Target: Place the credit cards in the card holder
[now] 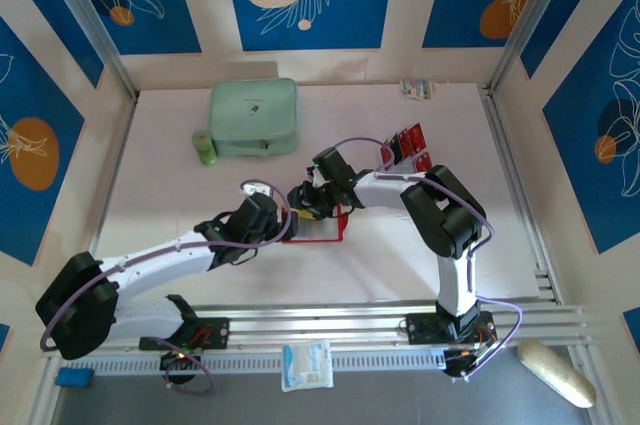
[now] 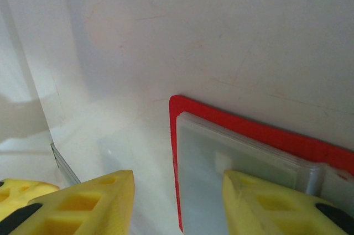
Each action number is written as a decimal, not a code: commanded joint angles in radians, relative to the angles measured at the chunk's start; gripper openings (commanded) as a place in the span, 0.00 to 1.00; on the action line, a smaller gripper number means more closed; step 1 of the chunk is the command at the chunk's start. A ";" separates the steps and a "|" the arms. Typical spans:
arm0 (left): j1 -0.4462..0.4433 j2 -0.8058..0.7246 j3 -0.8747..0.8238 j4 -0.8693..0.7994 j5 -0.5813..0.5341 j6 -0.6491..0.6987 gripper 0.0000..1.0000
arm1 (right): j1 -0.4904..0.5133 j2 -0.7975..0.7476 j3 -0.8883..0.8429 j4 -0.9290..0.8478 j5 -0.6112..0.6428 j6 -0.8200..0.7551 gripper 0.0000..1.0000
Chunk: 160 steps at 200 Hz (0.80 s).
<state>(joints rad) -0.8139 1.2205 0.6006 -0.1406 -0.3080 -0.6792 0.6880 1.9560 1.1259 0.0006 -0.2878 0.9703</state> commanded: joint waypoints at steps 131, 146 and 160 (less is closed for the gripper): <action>0.004 0.239 0.012 0.072 -0.047 0.035 0.99 | -0.031 -0.098 -0.003 -0.050 -0.011 -0.020 0.47; 0.005 0.238 0.004 0.076 -0.047 0.031 0.99 | -0.051 -0.150 0.004 -0.099 0.011 -0.059 0.47; 0.005 0.240 -0.002 0.079 -0.047 0.026 0.98 | -0.070 -0.197 0.018 -0.166 0.050 -0.115 0.47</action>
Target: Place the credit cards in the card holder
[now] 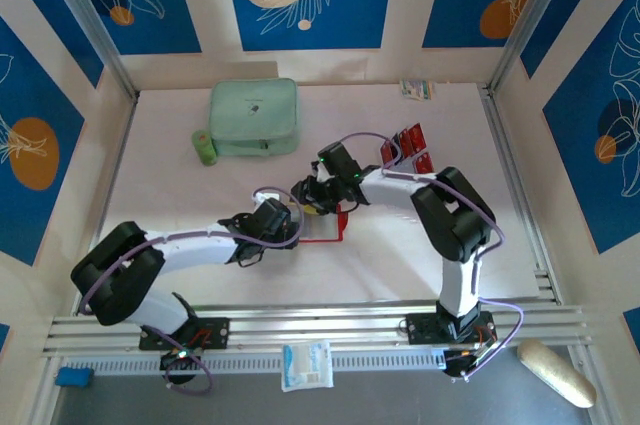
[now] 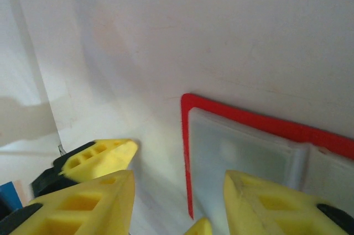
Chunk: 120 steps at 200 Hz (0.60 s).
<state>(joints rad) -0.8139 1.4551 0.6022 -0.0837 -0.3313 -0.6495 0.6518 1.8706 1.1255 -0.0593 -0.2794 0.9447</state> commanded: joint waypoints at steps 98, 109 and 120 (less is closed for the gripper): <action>0.005 0.016 -0.017 0.032 -0.023 -0.014 0.98 | -0.058 -0.290 0.179 -0.538 0.856 -0.454 0.97; 0.005 0.016 -0.019 0.030 -0.024 -0.015 0.98 | -0.063 -0.295 0.182 -0.547 0.913 -0.462 0.99; 0.005 0.016 -0.021 0.032 -0.024 -0.016 0.99 | -0.077 -0.300 0.180 -0.551 0.935 -0.469 0.99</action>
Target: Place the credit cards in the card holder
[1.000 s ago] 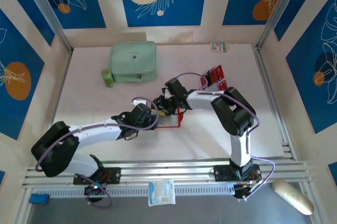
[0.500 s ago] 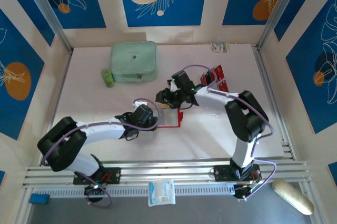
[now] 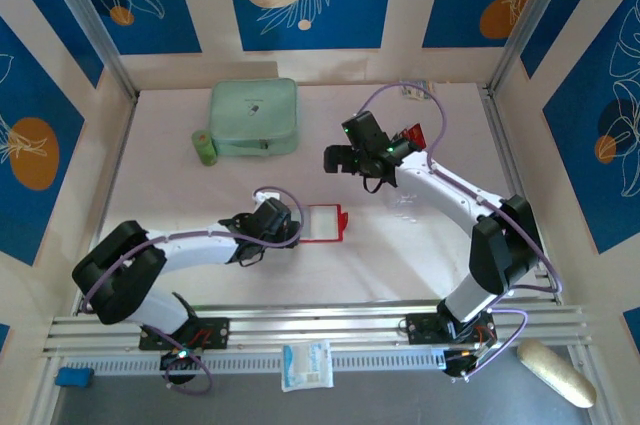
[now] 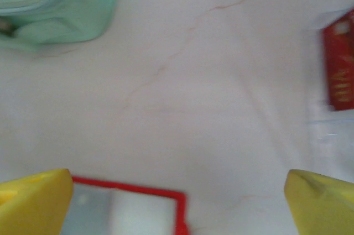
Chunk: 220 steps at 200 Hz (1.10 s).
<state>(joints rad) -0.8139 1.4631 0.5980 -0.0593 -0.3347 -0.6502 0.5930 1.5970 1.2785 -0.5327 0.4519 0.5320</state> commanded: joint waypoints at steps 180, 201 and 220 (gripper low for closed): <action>0.005 0.015 -0.033 0.013 -0.030 -0.022 0.98 | -0.320 0.218 0.172 -0.148 -0.137 -0.137 0.31; 0.005 0.017 -0.035 0.016 -0.029 -0.022 0.98 | -0.311 0.265 0.222 -0.169 -0.088 -0.154 0.31; 0.005 0.018 -0.034 0.017 -0.030 -0.023 0.98 | -0.299 0.312 0.274 -0.194 -0.040 -0.170 0.31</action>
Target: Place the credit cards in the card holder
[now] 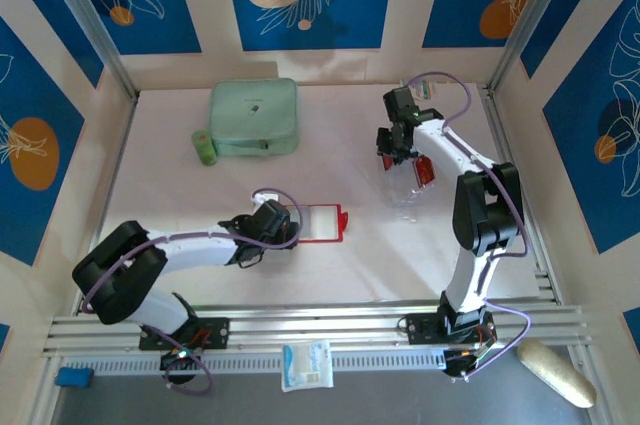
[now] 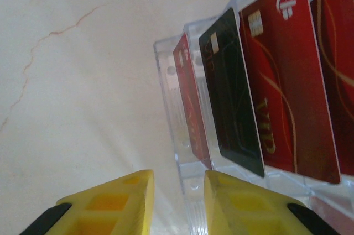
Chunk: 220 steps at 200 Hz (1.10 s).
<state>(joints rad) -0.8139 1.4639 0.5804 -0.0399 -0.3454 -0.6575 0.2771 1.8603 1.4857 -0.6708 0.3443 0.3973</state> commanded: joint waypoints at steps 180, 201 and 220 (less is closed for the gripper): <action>0.005 0.007 -0.019 -0.015 -0.023 -0.011 0.98 | 0.053 0.306 0.336 -0.212 0.317 -0.083 0.23; 0.005 0.006 -0.017 -0.018 -0.023 -0.009 0.98 | 0.049 0.319 0.342 -0.219 0.293 -0.088 0.23; 0.005 0.006 -0.014 -0.023 -0.025 -0.005 0.98 | 0.047 0.335 0.353 -0.225 0.264 -0.089 0.23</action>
<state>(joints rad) -0.8139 1.4639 0.5781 -0.0376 -0.3462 -0.6575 0.3317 2.1616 1.7996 -0.8654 0.6312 0.3138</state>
